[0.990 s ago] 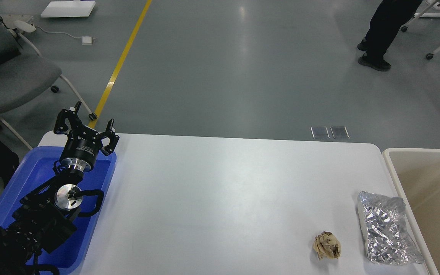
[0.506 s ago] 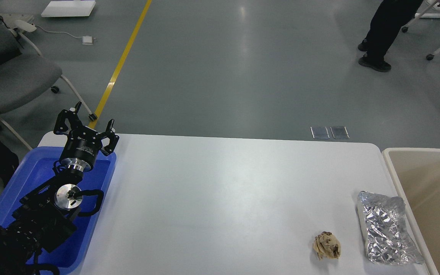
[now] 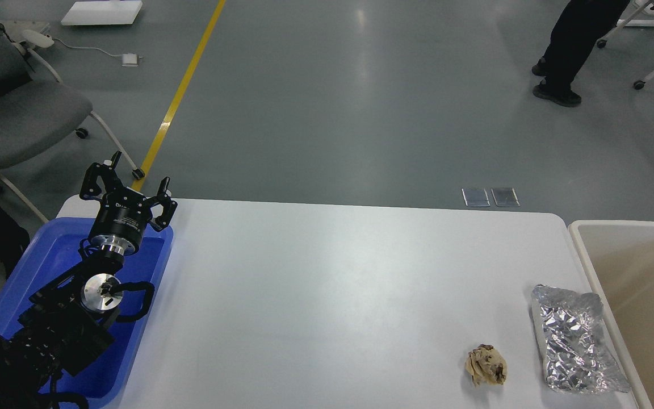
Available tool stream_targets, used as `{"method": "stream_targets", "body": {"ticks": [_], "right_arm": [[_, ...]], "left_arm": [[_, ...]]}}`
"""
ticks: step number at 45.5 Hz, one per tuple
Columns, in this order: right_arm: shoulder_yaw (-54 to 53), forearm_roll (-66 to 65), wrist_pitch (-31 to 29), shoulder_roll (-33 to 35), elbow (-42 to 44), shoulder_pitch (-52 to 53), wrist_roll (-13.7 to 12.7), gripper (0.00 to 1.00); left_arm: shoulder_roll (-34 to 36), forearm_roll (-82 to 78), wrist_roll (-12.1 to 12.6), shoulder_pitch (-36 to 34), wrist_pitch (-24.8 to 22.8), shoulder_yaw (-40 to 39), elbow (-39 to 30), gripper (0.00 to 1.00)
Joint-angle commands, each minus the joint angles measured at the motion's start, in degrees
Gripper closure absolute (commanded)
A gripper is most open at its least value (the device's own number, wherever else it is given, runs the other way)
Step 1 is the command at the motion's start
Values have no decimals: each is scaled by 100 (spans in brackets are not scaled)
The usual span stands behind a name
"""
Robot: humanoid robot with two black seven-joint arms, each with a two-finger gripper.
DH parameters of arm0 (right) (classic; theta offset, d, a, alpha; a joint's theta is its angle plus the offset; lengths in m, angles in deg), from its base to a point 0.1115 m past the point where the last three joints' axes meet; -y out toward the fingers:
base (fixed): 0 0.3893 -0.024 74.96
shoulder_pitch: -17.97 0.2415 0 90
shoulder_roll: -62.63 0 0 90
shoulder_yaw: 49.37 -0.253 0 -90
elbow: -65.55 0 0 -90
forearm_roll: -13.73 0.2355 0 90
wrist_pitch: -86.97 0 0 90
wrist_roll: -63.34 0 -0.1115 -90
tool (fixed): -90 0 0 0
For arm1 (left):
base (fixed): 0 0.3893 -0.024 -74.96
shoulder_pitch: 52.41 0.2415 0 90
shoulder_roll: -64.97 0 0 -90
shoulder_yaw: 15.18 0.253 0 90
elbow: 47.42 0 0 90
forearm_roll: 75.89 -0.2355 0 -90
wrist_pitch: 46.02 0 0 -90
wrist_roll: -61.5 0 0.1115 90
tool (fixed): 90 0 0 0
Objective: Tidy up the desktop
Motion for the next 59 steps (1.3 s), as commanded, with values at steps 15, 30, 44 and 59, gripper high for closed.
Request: {"method": "stream_targets", "body": {"ticks": [15, 30, 44, 59], "right_arm": [[231, 255, 130, -1, -1, 40, -26, 1], [284, 1292, 139, 105, 8, 40, -17, 0], [1259, 1293, 60, 105, -1, 92, -26, 0], [-442, 1925, 51, 1325, -2502, 339, 474, 0]], "left_arm": [[0, 0, 7, -7, 4, 0, 0, 0], [0, 0, -2, -7, -5, 0, 0, 0], [0, 0, 7, -7, -5, 9, 0, 0], [0, 0, 7, -7, -5, 9, 0, 0]]}}
